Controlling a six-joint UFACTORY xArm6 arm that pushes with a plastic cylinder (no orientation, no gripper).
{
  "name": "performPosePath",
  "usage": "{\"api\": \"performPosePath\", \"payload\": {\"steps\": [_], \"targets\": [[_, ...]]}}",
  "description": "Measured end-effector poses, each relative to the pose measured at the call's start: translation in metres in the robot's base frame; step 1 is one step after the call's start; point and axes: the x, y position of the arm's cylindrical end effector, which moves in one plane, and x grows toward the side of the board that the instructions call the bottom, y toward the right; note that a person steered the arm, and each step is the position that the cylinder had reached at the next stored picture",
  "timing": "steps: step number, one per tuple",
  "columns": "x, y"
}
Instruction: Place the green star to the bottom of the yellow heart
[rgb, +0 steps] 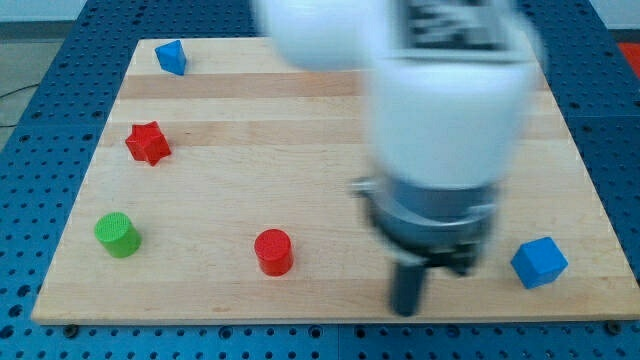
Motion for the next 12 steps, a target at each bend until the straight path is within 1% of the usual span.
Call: {"api": "performPosePath", "payload": {"steps": [1, 2, 3, 4, 5, 7, 8, 9, 10, 12], "targets": [[-0.025, 0.054], [-0.061, 0.033], [-0.118, 0.037], [-0.164, 0.032], [-0.185, 0.040], [-0.249, 0.068], [-0.246, 0.068], [-0.208, 0.091], [-0.233, 0.134], [-0.277, 0.133]]}}
